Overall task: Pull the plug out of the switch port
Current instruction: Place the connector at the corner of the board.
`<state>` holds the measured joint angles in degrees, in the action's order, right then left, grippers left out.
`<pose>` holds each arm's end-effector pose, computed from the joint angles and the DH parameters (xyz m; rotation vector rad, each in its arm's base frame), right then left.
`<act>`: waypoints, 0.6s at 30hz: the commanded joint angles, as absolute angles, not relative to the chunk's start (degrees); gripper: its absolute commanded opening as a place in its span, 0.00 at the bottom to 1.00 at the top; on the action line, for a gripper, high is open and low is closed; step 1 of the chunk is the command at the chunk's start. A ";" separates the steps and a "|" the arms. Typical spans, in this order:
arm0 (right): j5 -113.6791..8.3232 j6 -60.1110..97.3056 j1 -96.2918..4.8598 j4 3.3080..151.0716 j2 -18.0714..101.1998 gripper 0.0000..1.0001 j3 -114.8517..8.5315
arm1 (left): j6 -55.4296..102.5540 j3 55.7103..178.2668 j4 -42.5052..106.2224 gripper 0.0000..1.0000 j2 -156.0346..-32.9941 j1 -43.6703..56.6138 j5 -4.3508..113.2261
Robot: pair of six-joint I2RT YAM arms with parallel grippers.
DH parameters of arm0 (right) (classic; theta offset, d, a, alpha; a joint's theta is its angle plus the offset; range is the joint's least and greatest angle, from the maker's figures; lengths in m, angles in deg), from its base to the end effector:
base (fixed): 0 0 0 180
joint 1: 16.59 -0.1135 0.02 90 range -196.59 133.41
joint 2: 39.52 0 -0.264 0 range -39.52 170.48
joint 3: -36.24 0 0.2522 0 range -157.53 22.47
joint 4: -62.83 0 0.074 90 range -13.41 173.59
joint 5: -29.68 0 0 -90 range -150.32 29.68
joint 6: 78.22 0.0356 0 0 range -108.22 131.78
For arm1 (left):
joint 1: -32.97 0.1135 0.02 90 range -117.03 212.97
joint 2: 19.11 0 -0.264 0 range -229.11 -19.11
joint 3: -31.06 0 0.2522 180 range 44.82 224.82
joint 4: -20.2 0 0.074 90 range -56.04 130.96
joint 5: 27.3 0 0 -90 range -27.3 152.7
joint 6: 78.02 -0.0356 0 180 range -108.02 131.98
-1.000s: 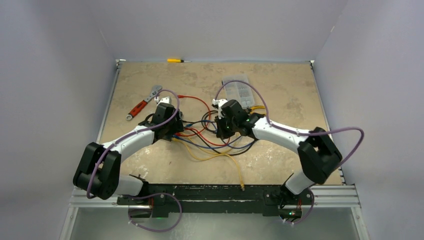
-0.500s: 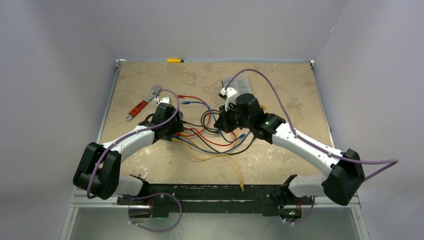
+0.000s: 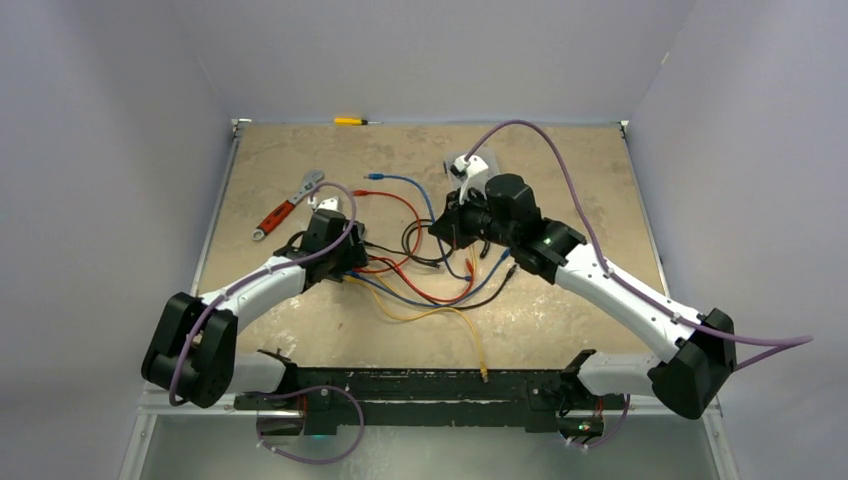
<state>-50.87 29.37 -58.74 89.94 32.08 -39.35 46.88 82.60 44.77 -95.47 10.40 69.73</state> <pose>0.2101 0.1980 0.3387 -0.5490 1.9925 0.8266 0.2397 -0.0949 0.1812 -0.3180 2.4266 -0.3035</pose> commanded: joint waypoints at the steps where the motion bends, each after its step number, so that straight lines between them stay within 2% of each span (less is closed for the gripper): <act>1: -49.80 30.41 -57.14 86.44 31.54 0.00 -43.62 | 48.02 79.64 45.89 0.67 -93.99 10.30 64.84; 5: -46.65 31.68 -54.38 85.20 32.53 0.00 -44.01 | 48.04 78.94 44.17 0.70 -91.09 10.30 63.33; 10: -39.83 33.40 -48.44 82.04 33.38 0.00 -43.79 | 48.20 76.65 41.61 0.81 -84.34 10.30 62.99; 18: -32.25 35.47 -40.60 79.73 34.70 0.00 -44.32 | 46.79 74.94 40.47 0.92 -74.30 10.31 62.96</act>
<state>-38.12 33.69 -43.16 84.41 34.83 -41.73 47.40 75.67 43.20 -77.72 10.40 63.76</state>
